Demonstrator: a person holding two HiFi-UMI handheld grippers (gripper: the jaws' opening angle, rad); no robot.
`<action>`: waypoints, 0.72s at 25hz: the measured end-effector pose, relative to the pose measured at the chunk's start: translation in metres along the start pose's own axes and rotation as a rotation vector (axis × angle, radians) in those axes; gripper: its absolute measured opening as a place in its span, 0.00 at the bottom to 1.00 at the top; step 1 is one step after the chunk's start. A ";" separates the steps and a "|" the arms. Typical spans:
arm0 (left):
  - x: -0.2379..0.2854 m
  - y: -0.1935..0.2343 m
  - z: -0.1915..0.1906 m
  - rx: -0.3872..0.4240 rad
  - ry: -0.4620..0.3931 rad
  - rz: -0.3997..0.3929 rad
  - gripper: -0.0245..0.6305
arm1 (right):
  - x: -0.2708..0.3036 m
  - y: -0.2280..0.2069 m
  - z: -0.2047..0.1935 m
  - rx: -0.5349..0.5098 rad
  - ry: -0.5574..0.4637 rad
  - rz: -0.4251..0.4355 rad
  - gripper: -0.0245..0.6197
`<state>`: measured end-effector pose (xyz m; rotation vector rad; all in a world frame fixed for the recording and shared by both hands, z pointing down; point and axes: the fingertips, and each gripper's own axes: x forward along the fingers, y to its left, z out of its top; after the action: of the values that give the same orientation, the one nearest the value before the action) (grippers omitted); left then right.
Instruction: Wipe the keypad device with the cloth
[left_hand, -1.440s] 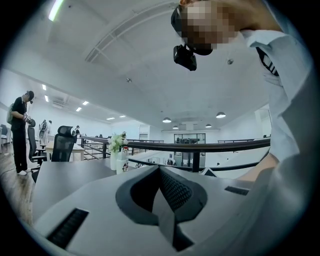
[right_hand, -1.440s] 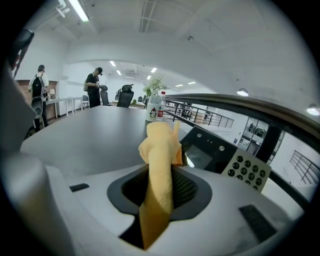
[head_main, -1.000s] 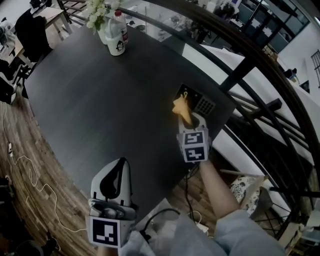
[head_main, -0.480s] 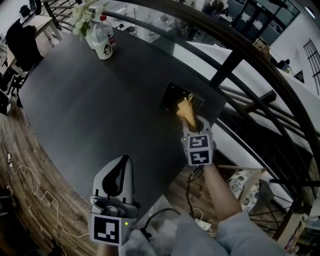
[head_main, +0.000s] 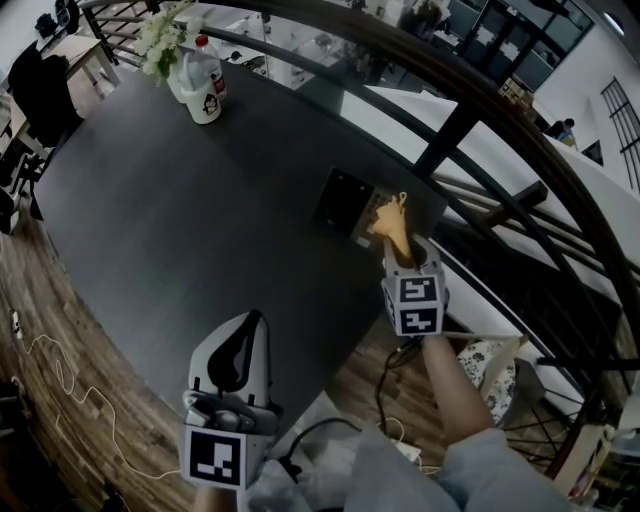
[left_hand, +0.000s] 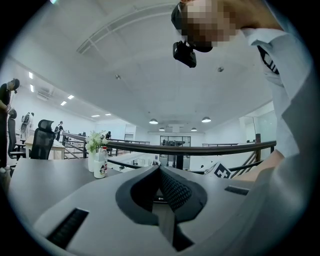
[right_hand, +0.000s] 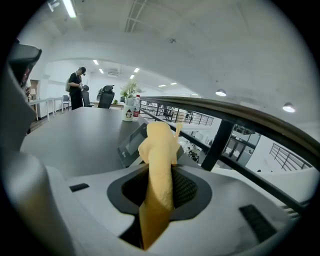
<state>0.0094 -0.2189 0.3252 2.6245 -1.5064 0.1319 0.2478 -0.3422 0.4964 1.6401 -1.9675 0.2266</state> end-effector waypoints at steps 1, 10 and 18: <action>0.000 0.000 0.000 0.000 -0.001 -0.001 0.05 | -0.001 -0.005 0.004 -0.003 -0.010 -0.006 0.20; -0.002 0.006 0.000 0.001 -0.004 0.013 0.05 | 0.012 -0.030 0.062 -0.100 -0.097 -0.017 0.20; -0.010 0.016 0.002 -0.005 -0.010 0.057 0.05 | 0.046 -0.016 0.099 -0.223 -0.109 0.043 0.20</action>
<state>-0.0094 -0.2187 0.3233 2.5831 -1.5832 0.1198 0.2281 -0.4315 0.4353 1.4956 -2.0284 -0.0666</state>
